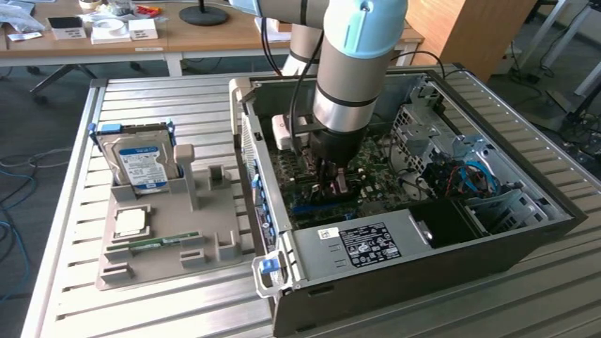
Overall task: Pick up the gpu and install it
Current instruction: 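Insert the gpu into the slot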
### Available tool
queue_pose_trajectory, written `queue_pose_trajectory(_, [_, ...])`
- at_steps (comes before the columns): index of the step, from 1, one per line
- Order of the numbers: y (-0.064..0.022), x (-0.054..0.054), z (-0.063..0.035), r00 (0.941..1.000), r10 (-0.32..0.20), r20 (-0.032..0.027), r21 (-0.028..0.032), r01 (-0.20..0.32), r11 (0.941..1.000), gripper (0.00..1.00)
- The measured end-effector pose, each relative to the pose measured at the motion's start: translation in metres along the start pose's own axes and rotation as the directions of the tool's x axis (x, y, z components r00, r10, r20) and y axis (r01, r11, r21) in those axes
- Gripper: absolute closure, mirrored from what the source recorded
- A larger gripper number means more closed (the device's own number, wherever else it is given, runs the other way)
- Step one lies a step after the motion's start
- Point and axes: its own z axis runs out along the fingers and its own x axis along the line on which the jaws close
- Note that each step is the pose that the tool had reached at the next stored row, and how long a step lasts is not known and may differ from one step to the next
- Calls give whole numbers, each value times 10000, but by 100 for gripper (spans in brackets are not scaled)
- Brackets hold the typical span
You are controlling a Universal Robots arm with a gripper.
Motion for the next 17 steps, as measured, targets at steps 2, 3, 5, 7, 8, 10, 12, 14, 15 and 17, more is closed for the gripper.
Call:
queue_pose_trajectory(2, [0, 0, -9, 10000, -3, -4, -1, 3, 10000, 73])
queue_pose_trajectory(3, [0, 0, -17, 10000, -4, -8, -2, 4, 10000, 73])
queue_pose_trajectory(5, [-1, -1, -31, 10000, -4, -8, -3, 4, 10000, 73])
queue_pose_trajectory(7, [-1, -1, -31, 10000, -8, -5, -1, 8, 10000, 73])
queue_pose_trajectory(8, [-2, -1, -31, 10000, -26, -4, 2, 26, 10000, 73])
queue_pose_trajectory(10, [-1, 0, -29, 10000, -97, -1, 4, 97, 10000, 73])
queue_pose_trajectory(12, [0, 0, -27, 9999, -155, 1, 1, 155, 9999, 73])
queue_pose_trajectory(14, [0, 0, -25, 9999, -165, 3, 1, 165, 9999, 73])
queue_pose_trajectory(15, [3, 0, -23, 9999, -165, 4, 2, 165, 9999, 73])
queue_pose_trajectory(17, [9, 1, -17, 9999, -162, 6, 3, 162, 9999, 73])
